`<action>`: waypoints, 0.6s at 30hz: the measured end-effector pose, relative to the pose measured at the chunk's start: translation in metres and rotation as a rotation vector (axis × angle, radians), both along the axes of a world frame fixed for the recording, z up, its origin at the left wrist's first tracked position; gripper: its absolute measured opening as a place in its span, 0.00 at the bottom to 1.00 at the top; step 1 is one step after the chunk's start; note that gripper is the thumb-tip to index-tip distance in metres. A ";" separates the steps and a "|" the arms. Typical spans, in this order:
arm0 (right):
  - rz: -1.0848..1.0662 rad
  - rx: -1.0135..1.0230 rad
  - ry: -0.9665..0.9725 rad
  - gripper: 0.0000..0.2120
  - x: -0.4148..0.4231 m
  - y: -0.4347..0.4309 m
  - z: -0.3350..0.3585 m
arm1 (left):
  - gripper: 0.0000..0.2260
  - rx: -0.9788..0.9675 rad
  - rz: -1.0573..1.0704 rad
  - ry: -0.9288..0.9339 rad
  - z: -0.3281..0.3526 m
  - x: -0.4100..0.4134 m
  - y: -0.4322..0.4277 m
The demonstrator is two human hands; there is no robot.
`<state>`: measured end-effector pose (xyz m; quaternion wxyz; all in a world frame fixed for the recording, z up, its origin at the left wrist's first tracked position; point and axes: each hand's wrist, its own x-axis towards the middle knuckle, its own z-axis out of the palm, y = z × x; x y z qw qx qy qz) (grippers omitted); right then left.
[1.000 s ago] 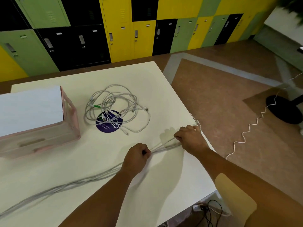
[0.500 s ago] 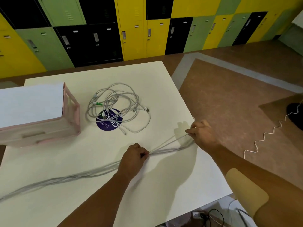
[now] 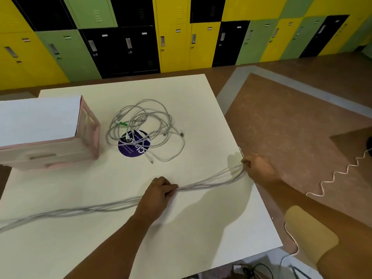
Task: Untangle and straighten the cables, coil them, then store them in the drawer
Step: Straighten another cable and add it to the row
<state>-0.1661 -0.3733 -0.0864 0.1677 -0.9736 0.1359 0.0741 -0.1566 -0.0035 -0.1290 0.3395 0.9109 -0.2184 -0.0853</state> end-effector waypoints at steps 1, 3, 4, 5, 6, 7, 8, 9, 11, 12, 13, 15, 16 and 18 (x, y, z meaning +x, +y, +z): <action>0.014 0.015 -0.009 0.07 -0.005 -0.001 -0.002 | 0.09 -0.003 -0.016 -0.032 -0.002 -0.001 0.001; 0.013 0.056 -0.044 0.06 -0.013 -0.002 -0.007 | 0.10 -0.019 -0.017 -0.057 -0.004 -0.001 0.001; 0.012 0.054 -0.045 0.05 -0.016 -0.002 -0.008 | 0.09 -0.022 -0.007 -0.054 -0.004 -0.001 0.000; 0.018 0.036 -0.036 0.05 -0.018 -0.001 -0.010 | 0.08 -0.019 0.001 -0.045 -0.003 0.000 -0.001; 0.028 0.012 -0.024 0.05 -0.018 0.001 -0.010 | 0.07 -0.013 0.003 -0.030 -0.001 0.001 -0.001; 0.030 0.004 -0.020 0.05 -0.019 0.001 -0.012 | 0.06 -0.007 -0.001 -0.025 0.000 0.002 -0.001; 0.025 0.005 -0.023 0.05 -0.018 0.001 -0.012 | 0.05 0.002 -0.014 -0.029 0.002 0.003 -0.001; 0.025 0.004 -0.027 0.04 -0.018 0.001 -0.012 | 0.04 0.015 -0.034 -0.033 0.004 0.003 0.000; 0.037 -0.009 -0.028 0.03 -0.016 0.003 -0.011 | 0.04 0.052 -0.084 -0.031 0.006 0.006 0.000; 0.049 -0.024 -0.019 0.03 -0.014 0.006 -0.009 | 0.04 0.071 -0.111 -0.025 0.009 0.009 0.001; 0.053 -0.058 0.001 0.04 -0.011 0.008 -0.007 | 0.04 0.093 -0.145 -0.017 0.010 0.012 0.002; 0.047 -0.175 0.057 0.07 -0.003 0.016 -0.001 | 0.05 0.130 -0.192 0.003 0.015 0.021 0.004; 0.037 -0.213 0.069 0.08 0.003 0.020 0.002 | 0.04 0.131 -0.193 0.042 0.018 0.025 0.006; 0.028 -0.237 0.040 0.10 0.015 0.032 0.006 | 0.03 0.113 -0.146 0.131 0.026 0.034 0.011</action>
